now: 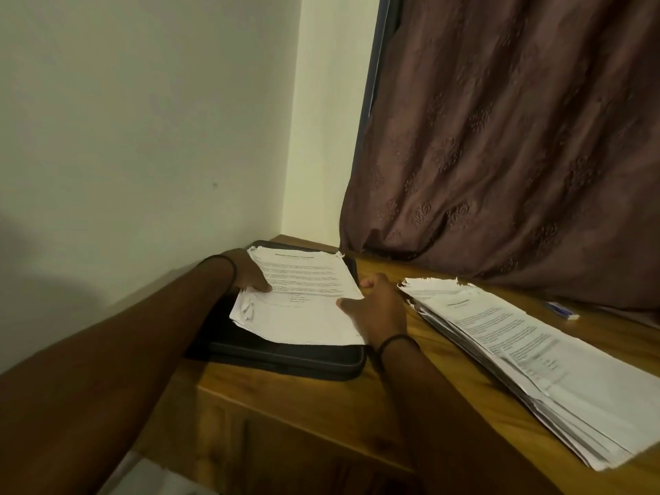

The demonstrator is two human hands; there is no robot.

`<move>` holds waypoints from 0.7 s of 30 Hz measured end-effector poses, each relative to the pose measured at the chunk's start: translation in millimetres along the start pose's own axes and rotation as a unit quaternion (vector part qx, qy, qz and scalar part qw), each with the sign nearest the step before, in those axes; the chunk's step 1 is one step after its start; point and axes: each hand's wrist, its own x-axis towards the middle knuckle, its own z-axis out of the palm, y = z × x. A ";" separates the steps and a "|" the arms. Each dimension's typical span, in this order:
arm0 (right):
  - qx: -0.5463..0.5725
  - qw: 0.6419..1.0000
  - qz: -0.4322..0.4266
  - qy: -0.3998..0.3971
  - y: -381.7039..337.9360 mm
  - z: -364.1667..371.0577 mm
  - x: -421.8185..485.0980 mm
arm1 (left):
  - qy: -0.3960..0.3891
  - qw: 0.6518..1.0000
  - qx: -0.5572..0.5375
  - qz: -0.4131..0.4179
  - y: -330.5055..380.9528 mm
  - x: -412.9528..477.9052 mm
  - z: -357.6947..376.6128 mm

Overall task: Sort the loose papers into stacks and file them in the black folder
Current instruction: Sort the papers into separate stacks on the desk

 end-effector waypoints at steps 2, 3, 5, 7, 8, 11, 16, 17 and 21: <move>0.001 1.000 -0.001 -0.008 2.4 -1.0 0.1 | 0.000 0.999 0.033 -0.001 3.3 -1.6 -0.7; 0.002 1.000 -0.005 -0.014 4.0 -2.0 -0.2 | 0.001 0.999 0.052 -0.002 4.4 -1.5 -0.5; 0.013 0.999 -0.012 -0.026 5.0 -4.0 -1.9 | -0.002 0.996 0.085 -0.019 4.8 -0.2 -0.8; 0.025 0.999 -0.017 -0.041 4.7 -4.7 -3.8 | -0.004 0.994 0.106 -0.035 7.4 -3.4 -2.5; 0.025 0.998 -0.018 -0.048 4.6 -5.1 -5.4 | 0.000 0.992 0.118 -0.043 9.9 -7.0 -3.1; 0.010 0.997 -0.030 -0.072 2.5 -6.8 -9.0 | 0.005 0.985 0.161 -0.059 12.1 -14.2 -4.3; -0.088 0.992 -0.081 -0.028 -1.5 -14.3 -20.6 | 0.094 0.968 0.225 -0.062 19.0 -18.6 -4.0; -0.111 0.990 -0.090 0.005 -3.5 -17.4 -21.6 | 0.122 0.967 0.217 -0.053 26.9 -23.1 -2.2; -0.120 0.985 -0.088 0.088 -6.2 -45.2 -19.3 | 0.168 0.971 0.166 0.039 67.1 -30.8 20.5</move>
